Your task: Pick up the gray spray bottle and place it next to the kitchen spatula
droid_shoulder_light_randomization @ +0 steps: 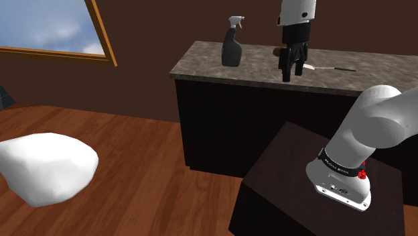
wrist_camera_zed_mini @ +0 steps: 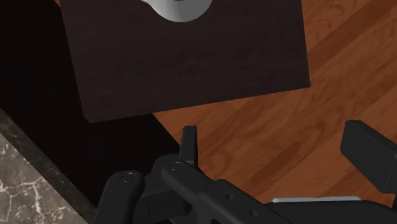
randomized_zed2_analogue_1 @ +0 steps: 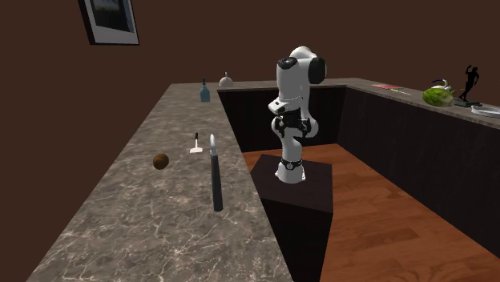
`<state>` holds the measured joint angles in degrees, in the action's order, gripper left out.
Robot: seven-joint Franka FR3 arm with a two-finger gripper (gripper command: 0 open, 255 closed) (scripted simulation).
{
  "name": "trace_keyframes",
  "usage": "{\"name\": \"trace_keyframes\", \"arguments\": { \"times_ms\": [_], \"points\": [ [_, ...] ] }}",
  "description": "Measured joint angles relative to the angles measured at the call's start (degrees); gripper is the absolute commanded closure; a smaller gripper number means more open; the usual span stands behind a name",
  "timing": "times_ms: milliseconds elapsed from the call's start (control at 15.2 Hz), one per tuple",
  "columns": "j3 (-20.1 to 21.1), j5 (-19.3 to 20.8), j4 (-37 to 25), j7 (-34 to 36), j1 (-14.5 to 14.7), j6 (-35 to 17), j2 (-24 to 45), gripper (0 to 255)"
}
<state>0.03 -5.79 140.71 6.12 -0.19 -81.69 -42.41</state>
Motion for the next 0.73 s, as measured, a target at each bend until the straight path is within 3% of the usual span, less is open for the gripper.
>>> {"name": "trace_keyframes", "arguments": {
  "times_ms": [132, 726],
  "points": [
    [-0.4, 0.4, 0.0, -0.9, 0.0, -0.8, 0.3, 0],
    [-9.5, 6.0, -0.4, -17.8, -0.3, -17.4, 5.8, 0]
  ]
}}
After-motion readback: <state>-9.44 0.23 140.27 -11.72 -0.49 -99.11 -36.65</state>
